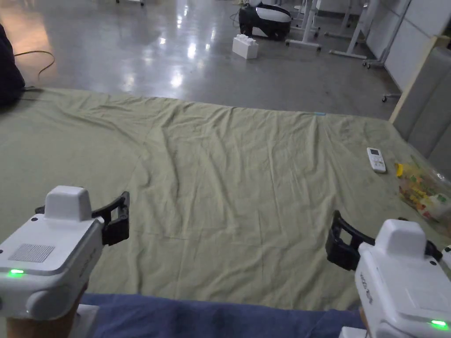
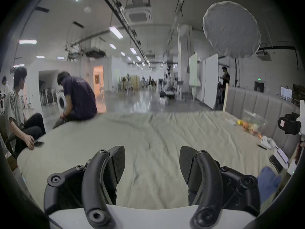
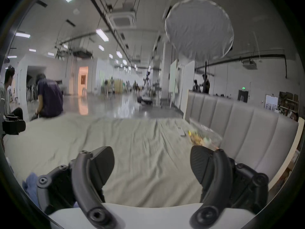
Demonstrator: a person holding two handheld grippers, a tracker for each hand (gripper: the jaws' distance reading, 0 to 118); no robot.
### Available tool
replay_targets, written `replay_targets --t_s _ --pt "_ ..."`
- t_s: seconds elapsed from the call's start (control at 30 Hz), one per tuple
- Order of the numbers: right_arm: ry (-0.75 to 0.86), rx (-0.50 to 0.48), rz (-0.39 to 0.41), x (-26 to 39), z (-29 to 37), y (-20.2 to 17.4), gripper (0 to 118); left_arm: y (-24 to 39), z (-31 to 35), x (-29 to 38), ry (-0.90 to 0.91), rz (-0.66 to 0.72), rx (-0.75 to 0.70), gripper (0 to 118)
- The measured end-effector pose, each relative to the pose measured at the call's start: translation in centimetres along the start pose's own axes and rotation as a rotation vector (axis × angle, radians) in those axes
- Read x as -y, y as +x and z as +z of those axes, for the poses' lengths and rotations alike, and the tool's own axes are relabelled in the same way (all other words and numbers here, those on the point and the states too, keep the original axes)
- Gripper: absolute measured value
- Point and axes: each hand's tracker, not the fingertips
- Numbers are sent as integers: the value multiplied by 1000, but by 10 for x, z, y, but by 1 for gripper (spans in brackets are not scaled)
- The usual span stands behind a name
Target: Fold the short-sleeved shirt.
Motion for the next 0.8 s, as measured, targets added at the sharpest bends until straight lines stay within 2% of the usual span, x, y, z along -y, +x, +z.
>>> replay_targets --t_s 0.03,0.07,0.13,0.17,0.2,0.3,0.33,0.4,0.6,0.7,0.8 --pt "32 8 -12 -4 -1 -8 81 5 0 -6 36 -6 -11 67" --pt "53 7 -26 -7 -2 -15 63 10 2 -11 62 -7 -21 60" --pt "74 7 -36 -11 -6 -25 34 19 8 -19 115 -14 -42 34" --pt "83 10 -39 -13 -7 -30 18 20 4 -21 132 -26 -55 13" --pt "86 9 -39 -16 -9 -34 13 23 5 -24 134 -42 -69 10" --pt "113 -8 -26 -21 -11 -45 8 24 2 -27 148 -52 -56 8" --pt "118 -15 -12 -23 -11 -49 2 26 3 -27 150 -51 -55 4" --pt "134 -4 35 -27 -9 -55 0 27 3 -28 142 -46 -53 0" --pt "125 -39 -12 -32 -11 -63 0 14 -4 -27 116 12 -29 0" --pt "114 -64 -8 -33 -12 -66 0 -8 -5 -26 50 65 84 0" --pt "103 -83 1 -33 -14 -68 0 -35 -6 -19 -38 86 121 0"
